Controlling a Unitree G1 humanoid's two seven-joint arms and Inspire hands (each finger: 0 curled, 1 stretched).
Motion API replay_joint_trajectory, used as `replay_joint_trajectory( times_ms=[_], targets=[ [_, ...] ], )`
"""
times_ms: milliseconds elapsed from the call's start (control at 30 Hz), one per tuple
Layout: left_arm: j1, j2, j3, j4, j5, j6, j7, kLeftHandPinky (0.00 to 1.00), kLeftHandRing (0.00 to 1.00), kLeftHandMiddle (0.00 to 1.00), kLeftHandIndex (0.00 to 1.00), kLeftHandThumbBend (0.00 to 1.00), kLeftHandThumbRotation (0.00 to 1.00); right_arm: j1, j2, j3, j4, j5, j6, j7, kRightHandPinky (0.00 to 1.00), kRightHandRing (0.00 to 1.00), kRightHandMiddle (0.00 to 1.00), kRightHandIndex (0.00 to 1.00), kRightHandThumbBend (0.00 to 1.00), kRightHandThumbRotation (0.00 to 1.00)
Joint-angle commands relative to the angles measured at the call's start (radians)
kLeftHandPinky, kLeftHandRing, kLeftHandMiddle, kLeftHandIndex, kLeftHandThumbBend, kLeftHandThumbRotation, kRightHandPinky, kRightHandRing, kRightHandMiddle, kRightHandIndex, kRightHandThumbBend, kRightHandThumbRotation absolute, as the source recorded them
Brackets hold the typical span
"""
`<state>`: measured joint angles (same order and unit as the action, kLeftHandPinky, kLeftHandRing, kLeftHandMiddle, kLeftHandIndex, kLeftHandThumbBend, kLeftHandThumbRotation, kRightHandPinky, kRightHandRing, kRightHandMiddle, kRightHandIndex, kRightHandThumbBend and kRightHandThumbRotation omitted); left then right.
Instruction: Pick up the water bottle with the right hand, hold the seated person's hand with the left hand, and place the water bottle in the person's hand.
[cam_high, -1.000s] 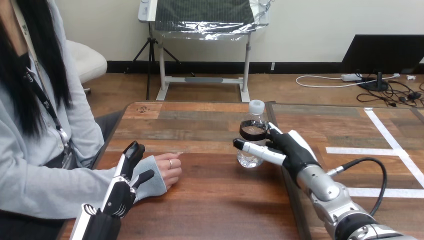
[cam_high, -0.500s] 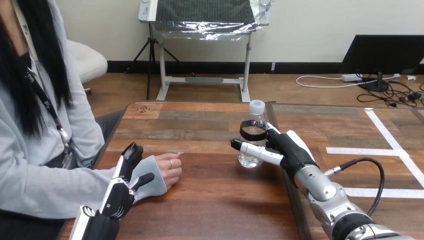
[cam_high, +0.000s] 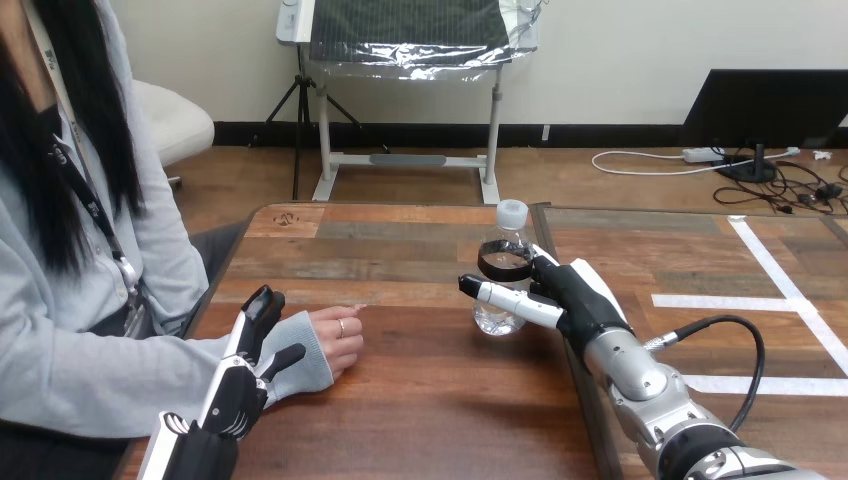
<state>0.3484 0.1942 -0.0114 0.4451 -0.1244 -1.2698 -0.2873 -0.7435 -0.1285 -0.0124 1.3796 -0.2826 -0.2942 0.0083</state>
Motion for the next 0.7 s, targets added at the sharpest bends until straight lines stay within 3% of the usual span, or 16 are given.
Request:
replay_joint_trajectory(
  times_ms=[0, 300, 467, 667],
  targets=[
    [-0.044, 0.015, -0.005, -0.014, -0.021, -0.020, 0.000, 0.88, 1.00, 1.00, 1.00, 1.00, 0.58, -0.084, 0.018, -0.009, -0.011, 0.006, 0.006, 0.000, 0.84, 0.93, 0.93, 0.98, 1.00, 0.57],
    [-0.048, 0.017, -0.007, -0.002, -0.032, -0.028, -0.004, 0.89, 1.00, 1.00, 1.00, 1.00, 0.57, -0.085, 0.031, -0.025, -0.010, 0.020, 0.009, -0.017, 0.78, 0.89, 0.91, 0.96, 1.00, 0.52],
    [-0.051, 0.027, -0.023, 0.006, -0.059, -0.031, -0.017, 0.90, 1.00, 1.00, 1.00, 1.00, 0.56, -0.084, 0.039, -0.040, -0.010, 0.033, 0.008, -0.026, 0.71, 0.82, 0.86, 0.90, 1.00, 0.42],
    [-0.050, 0.019, -0.006, 0.011, -0.041, -0.038, -0.013, 0.90, 1.00, 1.00, 1.00, 1.00, 0.57, -0.082, 0.051, -0.060, -0.011, 0.041, 0.003, -0.058, 0.61, 0.70, 0.75, 0.78, 1.00, 0.29]
  ],
)
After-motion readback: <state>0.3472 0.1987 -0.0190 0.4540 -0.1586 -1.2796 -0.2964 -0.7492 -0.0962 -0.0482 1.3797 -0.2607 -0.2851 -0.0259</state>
